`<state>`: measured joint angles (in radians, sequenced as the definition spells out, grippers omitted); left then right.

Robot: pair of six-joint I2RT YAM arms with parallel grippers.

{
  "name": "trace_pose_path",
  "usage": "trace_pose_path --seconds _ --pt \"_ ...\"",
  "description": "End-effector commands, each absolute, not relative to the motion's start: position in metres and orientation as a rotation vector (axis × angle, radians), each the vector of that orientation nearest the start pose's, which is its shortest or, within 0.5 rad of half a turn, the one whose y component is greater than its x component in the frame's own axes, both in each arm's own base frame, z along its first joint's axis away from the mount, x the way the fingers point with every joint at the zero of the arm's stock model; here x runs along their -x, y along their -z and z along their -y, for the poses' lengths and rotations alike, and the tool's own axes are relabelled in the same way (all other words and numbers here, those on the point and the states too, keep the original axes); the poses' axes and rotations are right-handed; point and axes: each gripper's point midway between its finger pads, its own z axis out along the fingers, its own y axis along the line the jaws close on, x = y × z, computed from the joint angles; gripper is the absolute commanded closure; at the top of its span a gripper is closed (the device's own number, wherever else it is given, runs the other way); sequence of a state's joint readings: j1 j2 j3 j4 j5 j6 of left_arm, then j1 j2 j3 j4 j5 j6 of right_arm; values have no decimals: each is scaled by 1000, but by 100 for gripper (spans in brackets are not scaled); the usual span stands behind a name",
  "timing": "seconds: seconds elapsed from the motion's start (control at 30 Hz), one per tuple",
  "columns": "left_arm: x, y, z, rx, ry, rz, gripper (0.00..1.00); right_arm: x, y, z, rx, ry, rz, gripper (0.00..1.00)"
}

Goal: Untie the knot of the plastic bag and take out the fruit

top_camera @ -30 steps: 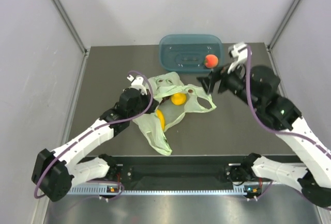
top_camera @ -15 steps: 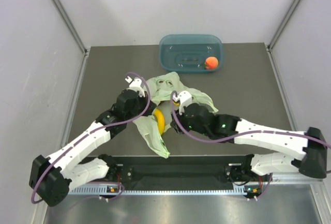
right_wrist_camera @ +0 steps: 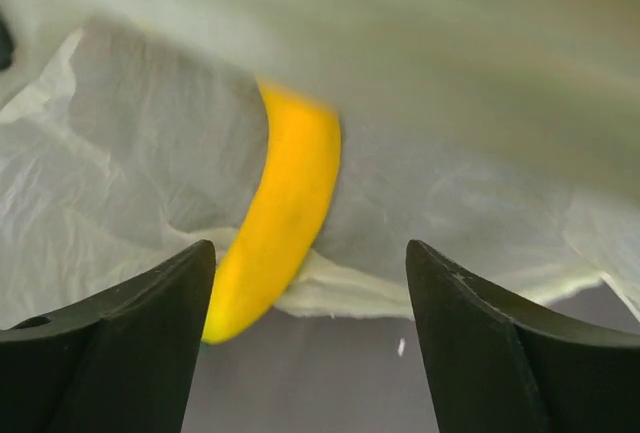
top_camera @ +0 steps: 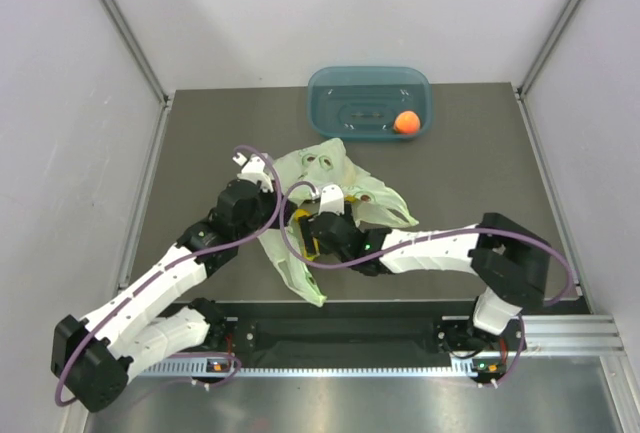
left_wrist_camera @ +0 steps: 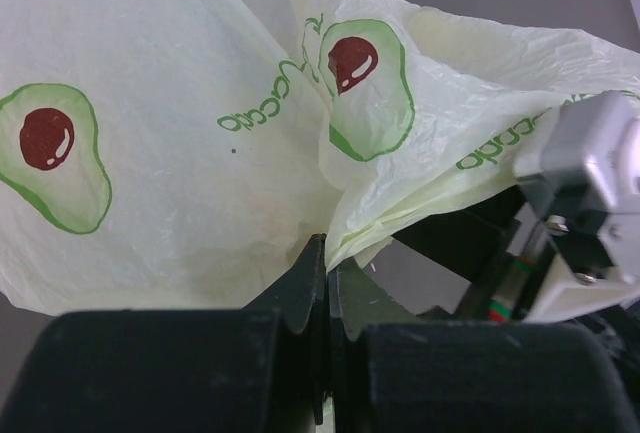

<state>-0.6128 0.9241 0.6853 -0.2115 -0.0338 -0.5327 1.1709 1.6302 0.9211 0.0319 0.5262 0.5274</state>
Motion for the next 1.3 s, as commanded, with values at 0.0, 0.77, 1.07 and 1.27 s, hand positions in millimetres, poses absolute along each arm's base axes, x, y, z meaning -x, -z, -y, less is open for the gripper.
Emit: trace_pose_path --seconds 0.0,0.77,1.07,1.27 --pt "-256 -189 197 -27 708 -2053 100 -246 -116 -399 313 -503 -2003 22" --pt "-252 -182 194 17 736 -2036 100 -255 -59 -367 236 -285 -2083 91" --pt "-256 -186 193 17 712 -2029 100 -233 -107 -293 243 -202 -2070 100" --pt "-259 -178 194 23 705 -2049 100 -169 -134 -280 615 -498 -2124 100"
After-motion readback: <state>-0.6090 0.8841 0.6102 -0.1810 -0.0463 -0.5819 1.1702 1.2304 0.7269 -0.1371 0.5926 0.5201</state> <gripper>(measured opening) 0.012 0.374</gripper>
